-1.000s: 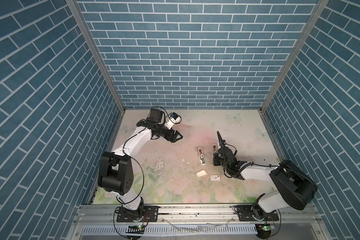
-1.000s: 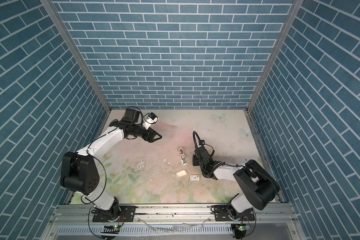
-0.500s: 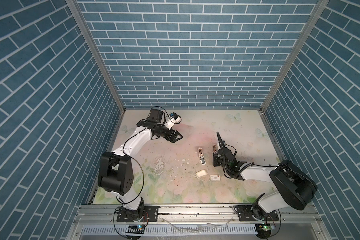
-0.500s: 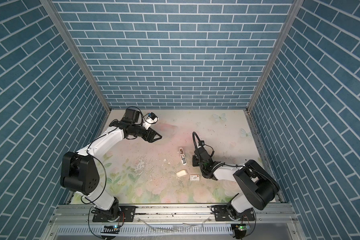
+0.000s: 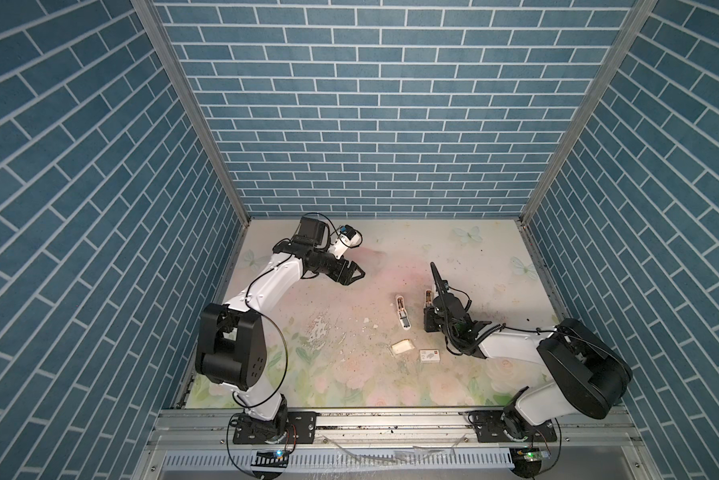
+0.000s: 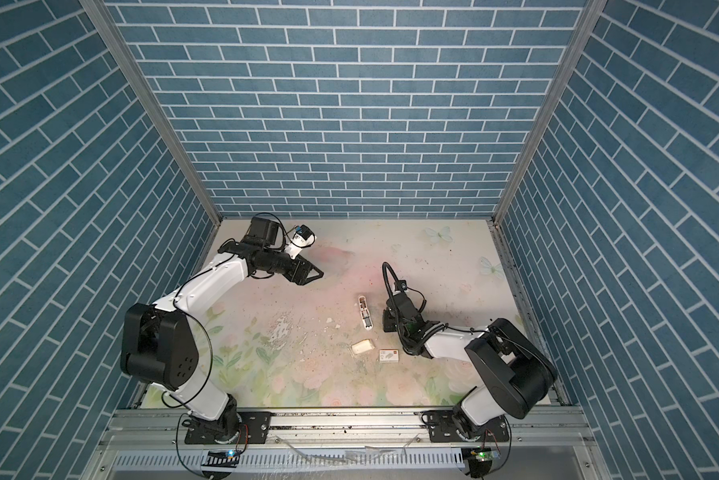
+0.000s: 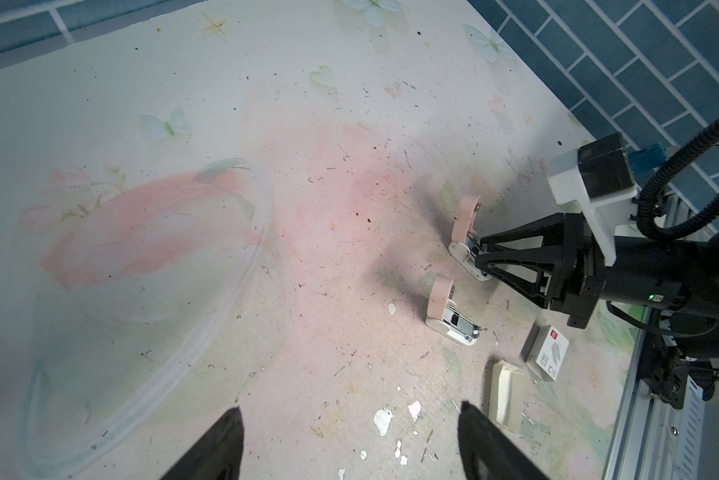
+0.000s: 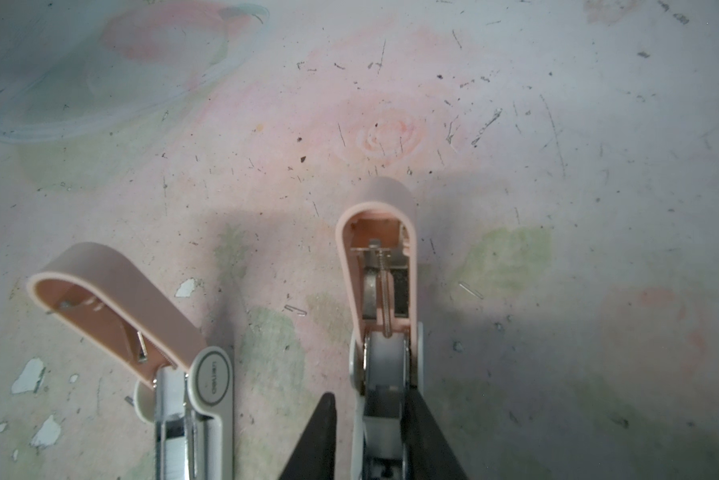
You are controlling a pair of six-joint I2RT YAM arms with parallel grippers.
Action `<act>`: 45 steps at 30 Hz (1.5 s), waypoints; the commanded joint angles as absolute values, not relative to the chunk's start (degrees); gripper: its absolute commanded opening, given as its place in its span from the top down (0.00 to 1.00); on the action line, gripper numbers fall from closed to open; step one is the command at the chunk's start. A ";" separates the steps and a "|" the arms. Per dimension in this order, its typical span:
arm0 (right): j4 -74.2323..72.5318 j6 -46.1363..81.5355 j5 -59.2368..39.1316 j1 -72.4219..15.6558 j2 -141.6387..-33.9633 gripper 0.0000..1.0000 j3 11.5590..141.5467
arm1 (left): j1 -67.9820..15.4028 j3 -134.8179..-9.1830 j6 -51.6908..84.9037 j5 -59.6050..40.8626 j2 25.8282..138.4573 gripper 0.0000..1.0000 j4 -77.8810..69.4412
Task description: Load the staples into the stapler
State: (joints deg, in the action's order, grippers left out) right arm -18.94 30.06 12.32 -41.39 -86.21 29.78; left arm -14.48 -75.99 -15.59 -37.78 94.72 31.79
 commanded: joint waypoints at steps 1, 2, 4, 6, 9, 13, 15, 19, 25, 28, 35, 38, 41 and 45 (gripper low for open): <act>-16.18 29.80 12.48 -41.75 -87.40 0.69 31.20 | -14.06 -75.38 -15.38 -38.36 93.42 0.18 31.90; -16.15 29.72 12.48 -41.75 -87.41 0.69 31.35 | -14.06 -75.41 -15.38 -38.32 93.42 0.18 31.82; -15.83 29.38 12.52 -41.75 -87.24 0.68 31.72 | -14.06 -75.41 -15.38 -38.32 93.43 0.18 31.83; -15.42 29.12 12.56 -41.70 -87.06 0.67 32.15 | -14.06 -75.41 -15.38 -38.32 93.45 0.18 31.82; -14.18 28.42 12.58 -41.64 -86.84 0.65 33.19 | -14.06 -75.41 -15.38 -38.32 93.45 0.18 31.82; -13.01 27.80 12.80 -41.70 -86.54 0.65 34.31 | -14.06 -75.41 -15.38 -38.29 93.43 0.18 31.74; -12.80 27.52 12.83 -41.59 -85.96 0.65 34.51 | -14.06 -75.41 -15.47 -38.32 93.34 0.18 31.74; -10.86 26.82 13.17 -41.40 -84.26 0.64 35.56 | -14.06 -75.65 -15.73 -38.17 93.31 0.18 31.99; -6.75 26.80 13.16 -40.31 -79.25 0.68 36.08 | -14.06 -75.84 -16.51 -37.72 93.01 0.18 32.68; -4.68 27.36 12.15 -39.36 -76.11 0.76 35.72 | -14.06 -76.09 -17.42 -37.28 92.89 0.18 33.43; 0.50 28.66 9.95 -36.32 -76.36 0.87 37.33 | -14.06 -76.23 -17.74 -37.25 93.69 0.18 33.80; 0.56 28.39 8.46 -35.87 -79.45 0.87 38.28 | -14.05 -75.72 -17.28 -37.27 93.74 0.18 33.06; -0.46 28.30 7.38 -35.66 -82.09 0.86 39.05 | -14.06 -75.74 -17.20 -37.43 93.91 0.18 33.09; -1.62 28.30 6.42 -35.47 -84.02 0.86 39.68 | -14.06 -75.50 -16.98 -37.39 93.94 0.18 32.92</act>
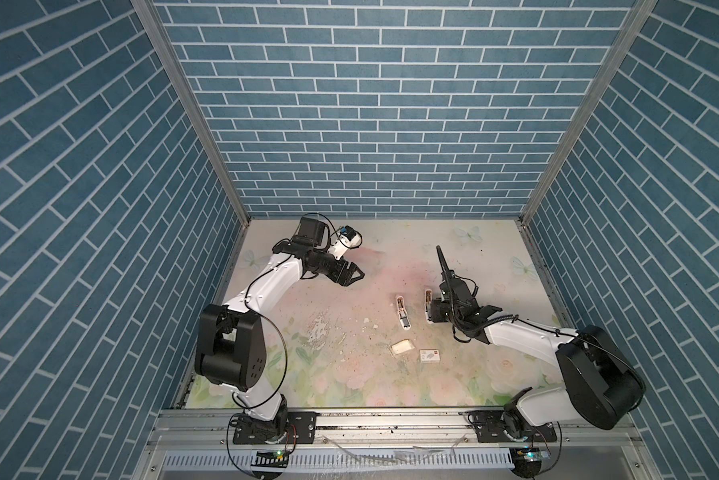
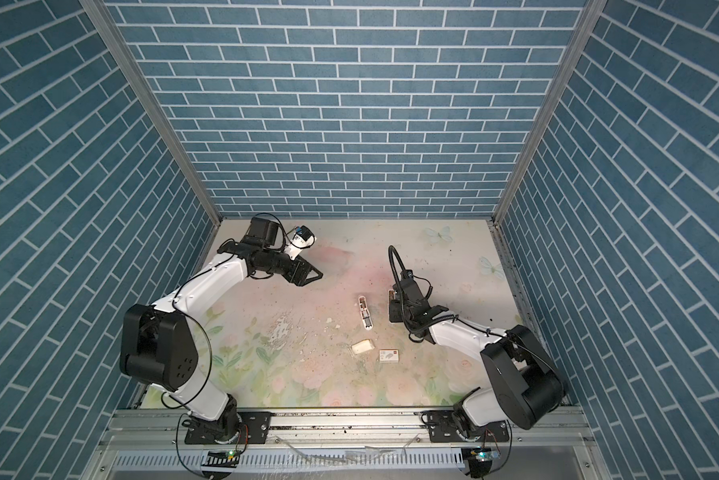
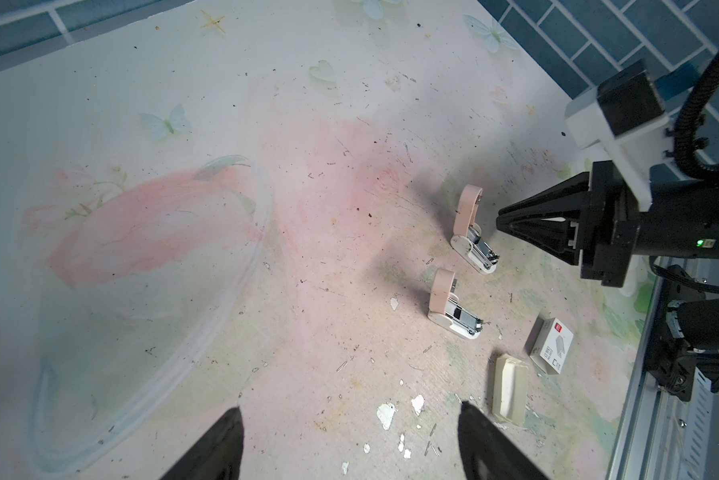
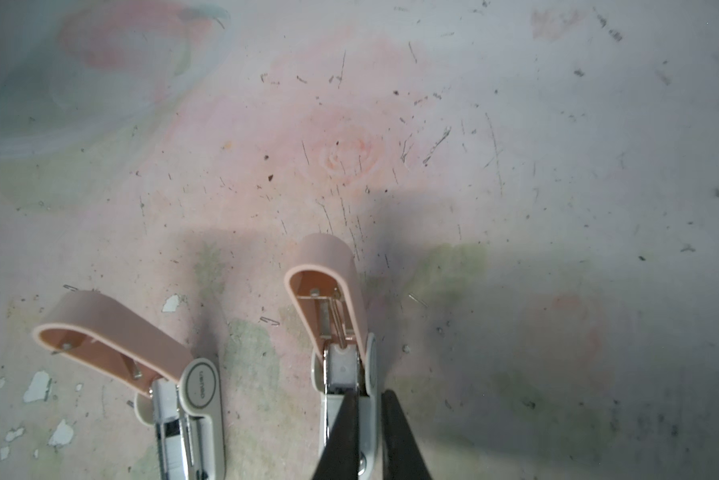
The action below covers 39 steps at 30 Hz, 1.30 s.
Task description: Load the staples into the stapler
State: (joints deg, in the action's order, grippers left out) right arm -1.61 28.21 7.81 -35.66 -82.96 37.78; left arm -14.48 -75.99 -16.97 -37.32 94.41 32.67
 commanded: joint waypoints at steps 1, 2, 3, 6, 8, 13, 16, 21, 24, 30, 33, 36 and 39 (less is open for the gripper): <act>-1.52 28.30 6.25 -35.42 -84.39 0.86 39.98 | -14.06 -75.41 -16.97 -37.44 93.92 0.18 32.85; -1.33 28.21 6.14 -35.34 -84.86 0.86 40.23 | -14.06 -75.33 -16.97 -37.44 93.95 0.18 32.84; -1.34 28.08 5.93 -35.33 -85.16 0.86 40.33 | -14.06 -75.27 -17.02 -37.44 93.91 0.18 32.80; -1.32 28.12 5.64 -35.33 -85.82 0.86 40.34 | -14.06 -75.19 -16.98 -37.42 93.88 0.18 32.76; -0.98 28.12 5.63 -35.34 -86.17 0.86 40.38 | -14.06 -75.21 -16.96 -37.40 93.87 0.18 32.72; -1.14 28.13 5.87 -35.25 -86.66 0.86 40.11 | -14.06 -75.23 -16.74 -37.53 93.87 0.18 32.61; -1.38 28.13 5.90 -35.24 -87.00 0.86 40.12 | -14.06 -75.15 -16.66 -37.53 93.78 0.18 32.46; -1.36 27.86 6.02 -35.24 -87.97 0.86 40.86 | -14.06 -75.11 -16.77 -37.44 93.75 0.18 32.44; -2.10 27.86 5.70 -35.22 -87.73 0.85 40.73 | -14.06 -75.06 -16.72 -37.46 93.68 0.18 32.41; -1.51 27.68 5.97 -35.25 -87.88 0.85 41.17 | -14.06 -74.88 -16.69 -37.62 93.86 0.18 32.15; -1.59 27.67 5.89 -35.28 -87.94 0.85 41.22 | -14.06 -74.79 -16.63 -37.71 93.78 0.18 32.07; -1.75 27.77 5.93 -35.26 -87.33 0.85 40.94 | -14.06 -74.88 -16.61 -37.70 93.70 0.18 32.02; -1.66 27.64 5.97 -35.26 -86.65 0.85 40.79 | -14.06 -74.88 -16.52 -37.70 93.63 0.18 32.08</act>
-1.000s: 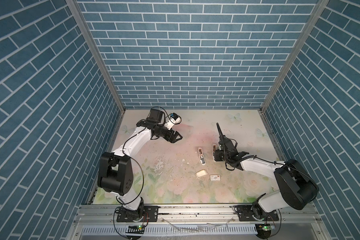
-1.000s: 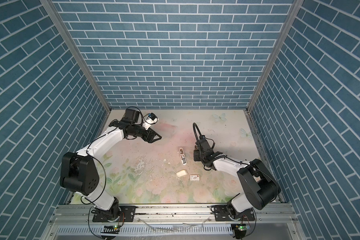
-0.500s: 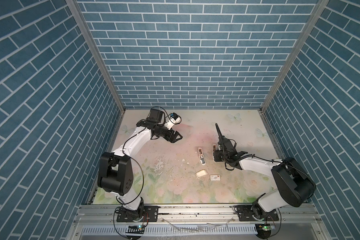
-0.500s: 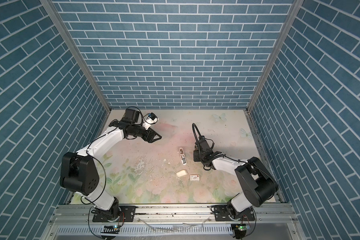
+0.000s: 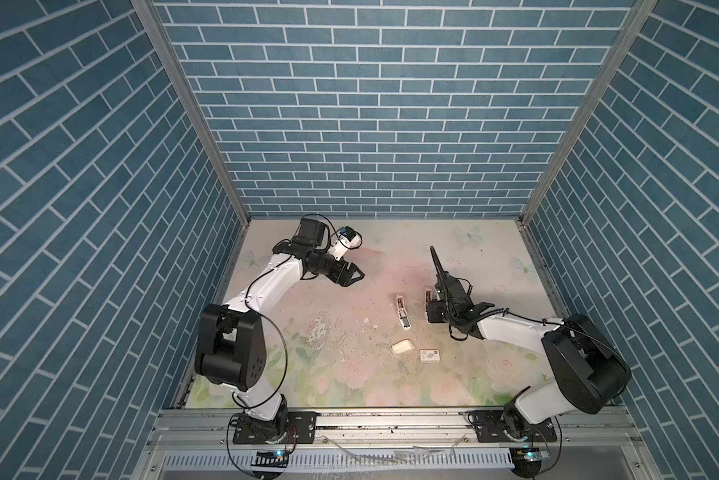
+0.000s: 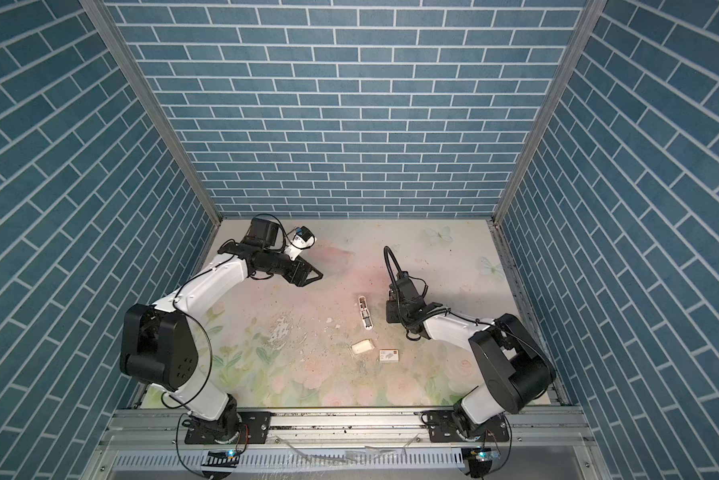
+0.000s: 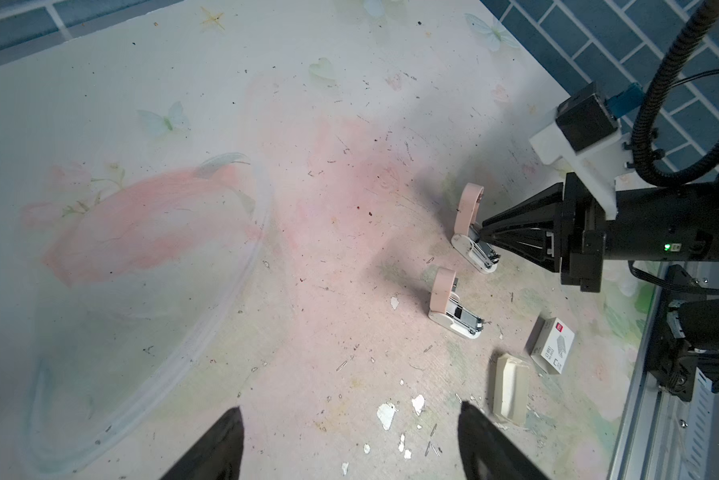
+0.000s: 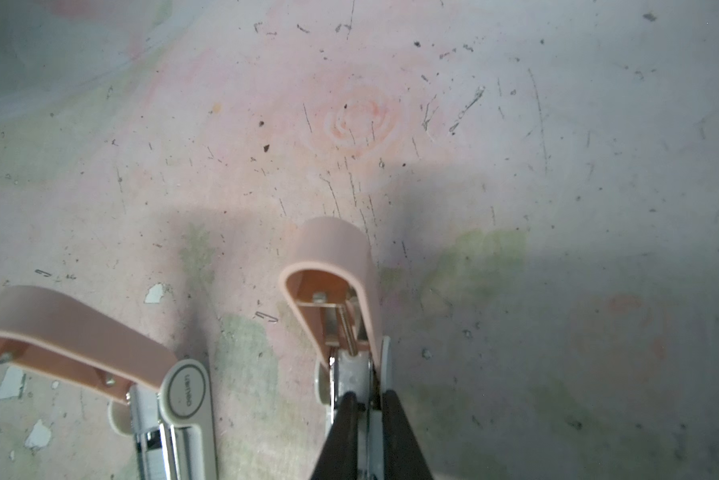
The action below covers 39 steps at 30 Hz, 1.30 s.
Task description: Load the staples into the stapler
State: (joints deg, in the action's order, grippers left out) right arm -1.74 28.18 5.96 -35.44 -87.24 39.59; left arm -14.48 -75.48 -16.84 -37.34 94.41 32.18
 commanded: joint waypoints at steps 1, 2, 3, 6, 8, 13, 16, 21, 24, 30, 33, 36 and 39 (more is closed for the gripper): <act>-1.31 27.68 6.00 -35.24 -86.51 0.85 40.87 | -14.06 -74.88 -16.52 -37.71 93.72 0.18 32.06; -0.95 27.61 6.15 -35.23 -86.66 0.85 41.00 | -14.06 -74.88 -16.52 -37.71 93.77 0.18 32.07; -0.80 27.61 6.15 -35.25 -86.81 0.85 41.04 | -14.06 -74.85 -16.52 -37.79 93.78 0.18 32.06; -0.81 27.52 6.06 -35.25 -87.68 0.85 40.96 | -14.06 -74.71 -16.37 -37.88 93.76 0.18 31.90; -0.96 27.66 5.80 -35.24 -88.21 0.85 40.86 | -14.06 -74.61 -16.39 -37.88 93.76 0.18 31.86; -1.31 28.12 5.27 -35.32 -88.00 0.85 39.43 | -14.06 -74.60 -16.44 -37.88 93.71 0.18 31.90; -1.07 28.30 4.93 -35.32 -87.41 0.85 38.59 | -14.06 -74.62 -16.35 -37.97 93.82 0.18 31.71; -0.44 28.61 4.70 -35.33 -86.60 0.85 37.23 | -14.06 -74.55 -16.35 -37.97 93.78 0.18 31.81; -0.45 29.00 4.58 -35.35 -86.11 0.85 36.32 | -14.03 -74.44 -16.36 -37.97 93.69 0.18 31.71; -0.11 29.44 4.24 -35.42 -85.19 0.85 35.25 | -14.06 -74.40 -16.37 -37.97 93.53 0.18 31.78; 0.00 29.41 3.48 -35.42 -84.82 0.85 35.22 | -14.06 -74.44 -16.41 -37.97 93.52 0.18 31.79; -0.12 29.21 3.71 -35.42 -83.42 0.85 35.43 | -14.02 -74.44 -16.46 -37.90 93.49 0.18 31.81; 0.12 29.05 4.84 -35.42 -81.78 0.85 36.33 | -14.06 -74.44 -16.49 -37.88 93.56 0.18 31.70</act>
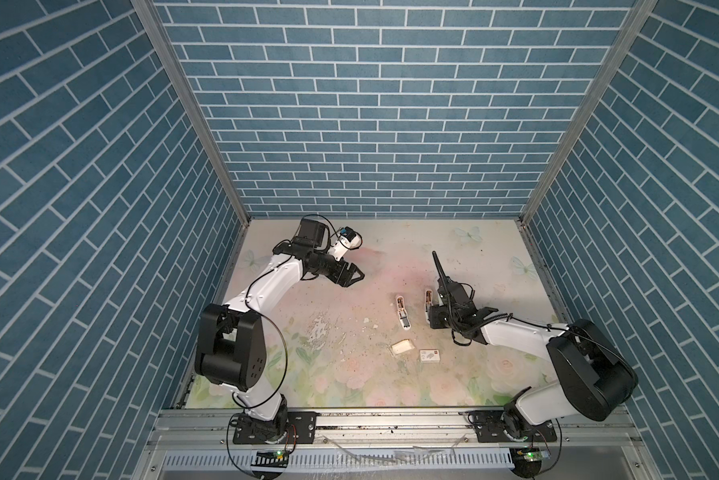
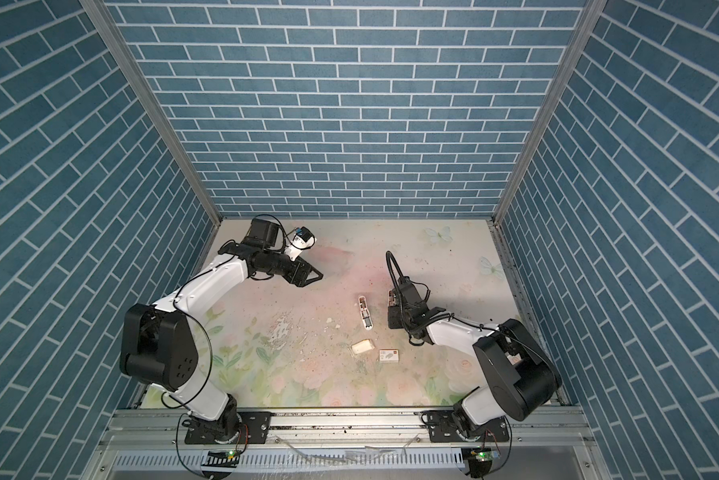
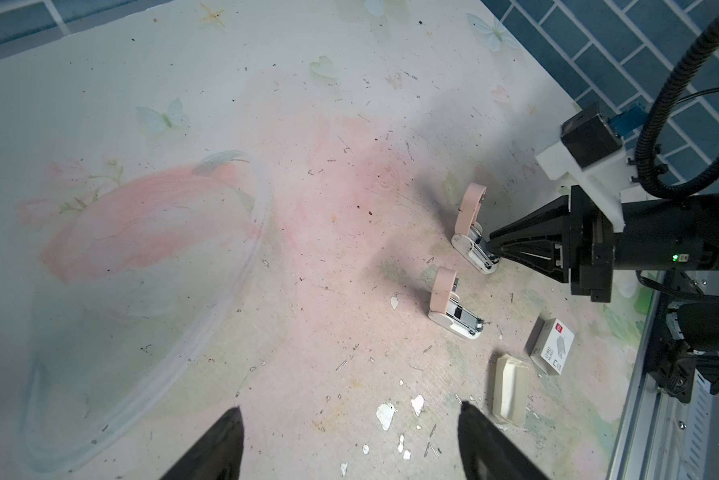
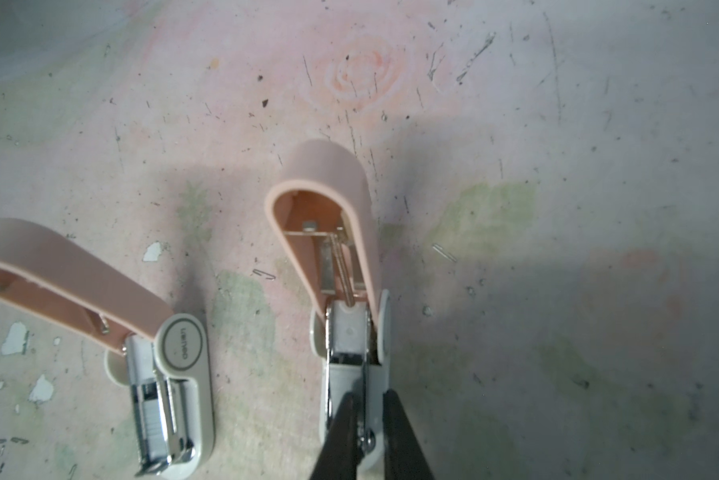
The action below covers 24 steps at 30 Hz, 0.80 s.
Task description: Load the staples into the stapler
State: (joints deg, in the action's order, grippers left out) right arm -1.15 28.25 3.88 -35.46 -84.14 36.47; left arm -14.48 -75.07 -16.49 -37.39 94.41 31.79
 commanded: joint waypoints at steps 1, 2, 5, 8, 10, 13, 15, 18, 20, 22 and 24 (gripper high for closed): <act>0.33 28.98 5.18 -35.33 -81.50 0.85 36.76 | -14.06 -74.44 -16.44 -37.87 93.60 0.18 31.71; 0.73 28.68 5.58 -35.37 -81.47 0.85 37.54 | -14.06 -74.44 -16.44 -37.88 93.56 0.18 31.72; 1.41 27.98 6.00 -35.26 -82.35 0.84 39.59 | -14.06 -74.44 -16.44 -37.88 93.54 0.18 31.72; 2.08 27.62 6.49 -35.21 -84.26 0.84 41.45 | -14.06 -74.38 -16.38 -37.88 93.60 0.18 31.71; 2.24 27.58 6.83 -35.07 -85.57 0.84 42.26 | -14.06 -74.29 -16.40 -37.97 93.52 0.18 31.66; 2.11 27.51 6.67 -35.07 -87.34 0.84 43.00 | -14.06 -74.18 -16.36 -37.97 93.43 0.18 31.60; 2.11 27.52 6.75 -35.05 -88.23 0.84 43.09 | -14.06 -74.18 -16.39 -37.97 93.43 0.18 31.63; 2.49 27.59 7.26 -35.07 -88.44 0.84 42.87 | -14.06 -74.14 -16.36 -38.02 93.40 0.18 31.63; 2.62 27.59 7.55 -35.07 -88.07 0.84 42.31 | -14.06 -74.16 -16.42 -37.97 93.52 0.18 31.53; 3.09 27.51 7.64 -35.07 -87.79 0.84 42.18 | -14.06 -74.18 -16.35 -38.04 93.54 0.18 31.46; 3.25 27.27 7.44 -35.08 -87.81 0.84 42.15 | -14.06 -74.27 -16.29 -38.12 93.63 0.18 31.42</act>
